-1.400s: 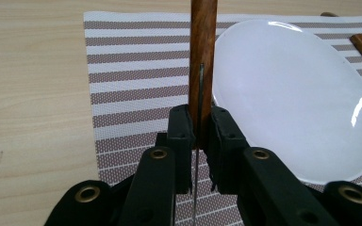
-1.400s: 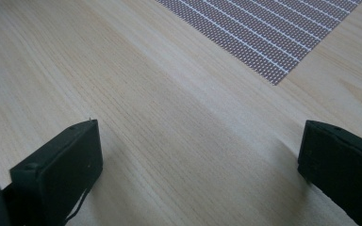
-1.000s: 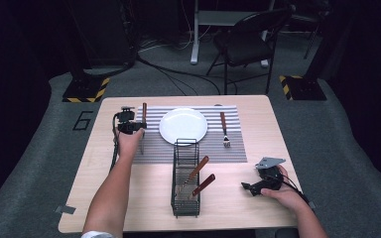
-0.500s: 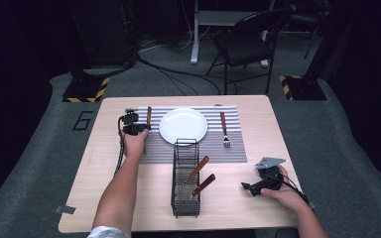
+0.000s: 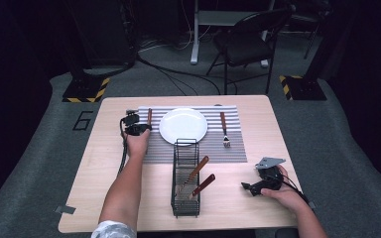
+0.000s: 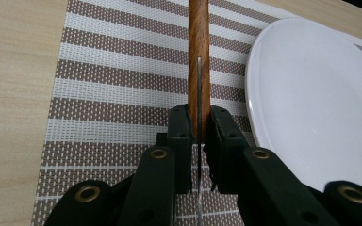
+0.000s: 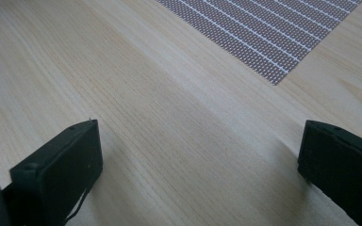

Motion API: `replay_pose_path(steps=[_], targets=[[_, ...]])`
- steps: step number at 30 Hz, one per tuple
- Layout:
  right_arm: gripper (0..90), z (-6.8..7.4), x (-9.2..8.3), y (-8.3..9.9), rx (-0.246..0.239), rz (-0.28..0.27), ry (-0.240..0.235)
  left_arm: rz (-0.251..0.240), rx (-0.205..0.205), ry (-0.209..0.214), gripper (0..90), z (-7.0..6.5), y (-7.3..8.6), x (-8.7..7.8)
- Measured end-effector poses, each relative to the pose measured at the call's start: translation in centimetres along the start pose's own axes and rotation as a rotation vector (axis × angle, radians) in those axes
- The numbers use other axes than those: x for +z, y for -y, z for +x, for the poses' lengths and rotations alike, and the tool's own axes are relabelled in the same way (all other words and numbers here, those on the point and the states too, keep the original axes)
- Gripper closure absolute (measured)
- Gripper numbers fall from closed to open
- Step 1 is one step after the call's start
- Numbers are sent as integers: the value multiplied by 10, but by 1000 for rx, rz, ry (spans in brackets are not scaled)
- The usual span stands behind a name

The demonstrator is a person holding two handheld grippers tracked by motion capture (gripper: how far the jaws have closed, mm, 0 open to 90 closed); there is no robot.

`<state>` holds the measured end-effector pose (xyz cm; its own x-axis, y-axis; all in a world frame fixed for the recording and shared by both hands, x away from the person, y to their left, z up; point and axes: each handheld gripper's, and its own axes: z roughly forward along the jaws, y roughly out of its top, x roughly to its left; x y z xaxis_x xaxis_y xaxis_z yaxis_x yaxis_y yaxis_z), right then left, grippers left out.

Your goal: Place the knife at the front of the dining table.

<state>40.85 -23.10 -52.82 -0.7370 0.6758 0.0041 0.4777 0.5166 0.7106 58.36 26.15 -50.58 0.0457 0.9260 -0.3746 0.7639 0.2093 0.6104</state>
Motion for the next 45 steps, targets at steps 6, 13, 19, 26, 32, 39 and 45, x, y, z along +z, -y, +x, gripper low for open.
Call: replay_pose_path(steps=[6, 13, 19, 26, 32, 39, 45], targets=[[0, 0, 0, 0, -3, 0, 0, -6, -14, -16, 803, 1, 1, 3], [0, 0, 0, 0, 1, 0, 0, 1, -6, -24, 800, 4, 3, 5], [0, 0, 0, 0, 0, 0, 0, -8, -14, -20, 790, 4, 4, 5], [0, 0, 0, 0, -1, 0, -1, -10, -5, -21, 766, 3, 4, 5], [0, 0, 0, 0, -1, 0, -1, -21, -25, -24, 765, 7, 3, 0], [0, 0, 0, 0, -2, 0, -1, -24, -34, -35, 764, 12, 2, -4], [0, 0, 0, 0, -2, 0, -1, -30, -29, -40, 732, 13, 2, -6]])
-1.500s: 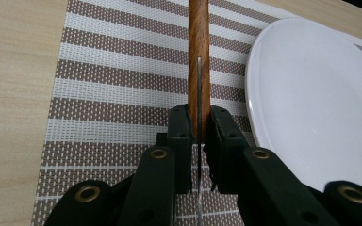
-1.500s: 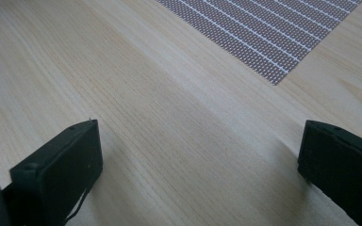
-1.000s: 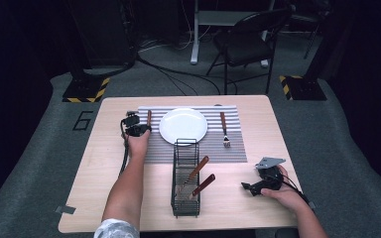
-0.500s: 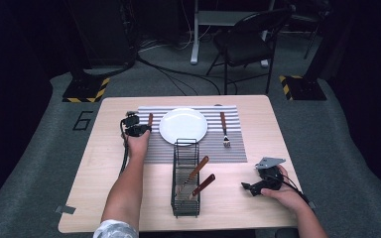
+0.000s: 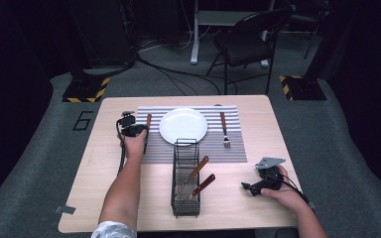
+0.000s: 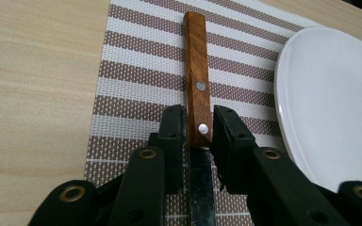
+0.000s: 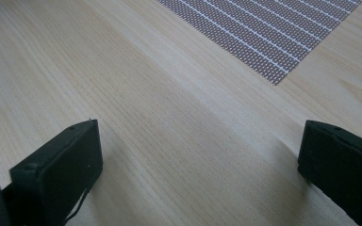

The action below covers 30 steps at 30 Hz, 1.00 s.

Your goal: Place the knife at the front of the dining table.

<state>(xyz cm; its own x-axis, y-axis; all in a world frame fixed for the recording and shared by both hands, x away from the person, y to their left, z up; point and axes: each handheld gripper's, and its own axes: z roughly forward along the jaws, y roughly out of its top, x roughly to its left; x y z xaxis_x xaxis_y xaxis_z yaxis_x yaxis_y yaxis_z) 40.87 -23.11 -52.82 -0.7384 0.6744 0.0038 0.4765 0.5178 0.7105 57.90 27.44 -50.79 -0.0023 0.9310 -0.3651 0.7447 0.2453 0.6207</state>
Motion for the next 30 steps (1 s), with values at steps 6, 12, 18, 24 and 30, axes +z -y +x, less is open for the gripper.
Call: replay_pose_path(steps=[6, 12, 18, 24, 30], targets=[[0, 0, 0, 0, 1, 0, -1, -17, 9, -14, 711, 5, 0, -10], [0, 0, 0, 0, -1, 1, -2, -10, 30, -31, 688, 12, -3, -22], [0, 0, 0, 0, -8, 0, 0, -20, 50, 21, 651, 7, -7, -34], [0, 0, 0, 0, -8, 0, 0, -22, 98, 68, 607, 2, -11, -50], [0, 0, 0, 0, -7, 0, 0, -12, 181, 89, 537, 0, -11, -69]])
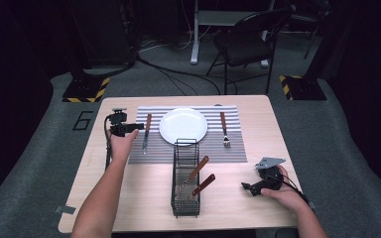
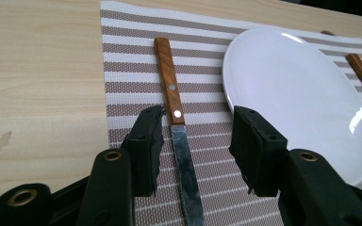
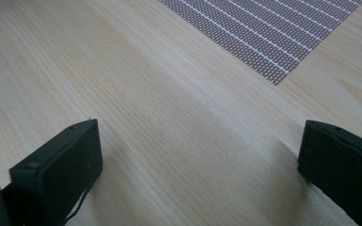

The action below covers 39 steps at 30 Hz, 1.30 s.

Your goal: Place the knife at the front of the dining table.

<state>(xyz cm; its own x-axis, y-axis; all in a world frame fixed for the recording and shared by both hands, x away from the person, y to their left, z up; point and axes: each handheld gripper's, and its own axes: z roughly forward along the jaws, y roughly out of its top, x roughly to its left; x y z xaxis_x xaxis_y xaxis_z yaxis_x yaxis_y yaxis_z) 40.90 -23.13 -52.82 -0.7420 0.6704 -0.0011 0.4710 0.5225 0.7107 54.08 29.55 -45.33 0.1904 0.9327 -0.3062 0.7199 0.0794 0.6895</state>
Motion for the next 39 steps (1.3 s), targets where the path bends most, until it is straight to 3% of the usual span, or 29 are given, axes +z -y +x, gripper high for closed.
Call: replay_pose_path(steps=[4, 13, 18, 19, 25, 36, 39], targets=[[0, 0, 0, 0, 0, 0, 0, -6, 37, 32, 503, -2, 5, -10], [0, 0, 0, 0, 0, 0, 0, -26, 120, 63, 461, -8, 21, -37], [0, 0, 0, 0, 0, 0, 0, -25, 159, 46, 447, -7, 34, -46], [0, 0, 0, 0, 0, 0, 0, -21, 184, 40, 439, -4, 40, -49], [0, 0, 0, 0, 0, 0, 0, 4, 192, 59, 413, 3, 63, -55], [0, 0, 0, 0, 1, 0, 1, 19, 238, 50, 386, 14, 94, -63], [0, 0, 0, 0, 0, 0, 0, 37, 280, 33, 372, 23, 107, -66]])
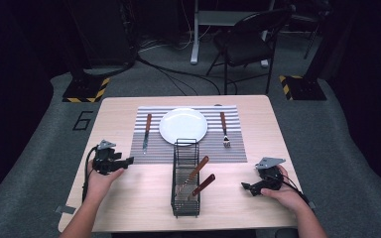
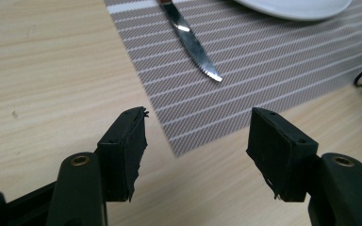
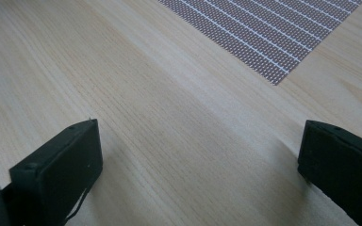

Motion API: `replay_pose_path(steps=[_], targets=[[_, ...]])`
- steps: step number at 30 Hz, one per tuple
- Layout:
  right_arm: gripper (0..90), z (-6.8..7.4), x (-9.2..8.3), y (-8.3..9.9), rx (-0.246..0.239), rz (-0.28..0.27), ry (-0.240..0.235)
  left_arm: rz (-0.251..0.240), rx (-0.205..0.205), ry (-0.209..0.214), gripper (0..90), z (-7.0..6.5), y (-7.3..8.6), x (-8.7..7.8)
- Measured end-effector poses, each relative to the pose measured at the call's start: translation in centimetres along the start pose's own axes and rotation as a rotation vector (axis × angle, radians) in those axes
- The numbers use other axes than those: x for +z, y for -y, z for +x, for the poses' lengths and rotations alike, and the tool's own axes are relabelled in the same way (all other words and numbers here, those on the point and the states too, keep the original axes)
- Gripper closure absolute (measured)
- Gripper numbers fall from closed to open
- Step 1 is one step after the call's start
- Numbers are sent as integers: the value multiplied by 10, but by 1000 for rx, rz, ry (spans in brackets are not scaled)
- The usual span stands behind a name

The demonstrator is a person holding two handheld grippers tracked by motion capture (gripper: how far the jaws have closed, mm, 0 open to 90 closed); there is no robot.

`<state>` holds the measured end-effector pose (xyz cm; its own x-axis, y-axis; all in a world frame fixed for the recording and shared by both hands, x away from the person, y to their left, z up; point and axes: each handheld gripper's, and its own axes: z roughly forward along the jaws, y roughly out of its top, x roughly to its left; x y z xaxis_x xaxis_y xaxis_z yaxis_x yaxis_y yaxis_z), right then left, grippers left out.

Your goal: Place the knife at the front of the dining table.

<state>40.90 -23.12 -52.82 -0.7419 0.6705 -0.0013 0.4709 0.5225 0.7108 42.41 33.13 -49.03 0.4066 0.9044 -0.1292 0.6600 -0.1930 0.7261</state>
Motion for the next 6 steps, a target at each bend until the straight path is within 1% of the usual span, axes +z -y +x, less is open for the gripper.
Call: replay_pose_path(steps=[2, 3, 4, 5, 6], targets=[[0, 0, 0, 0, 0, 0, 1, 2, 16, -9, 360, 4, 8, -1], [0, 0, 0, 0, 0, 0, 1, 2, 16, -9, 350, 4, 8, -1], [0, 0, 0, 0, 1, 1, 2, 6, 10, -17, 348, 8, 16, -2], [0, 0, 0, 0, 1, 1, 2, 6, 10, -17, 348, 8, 16, -2], [0, 0, 0, 0, 2, 1, 2, 4, 1, -22, 348, 10, 20, -1]])
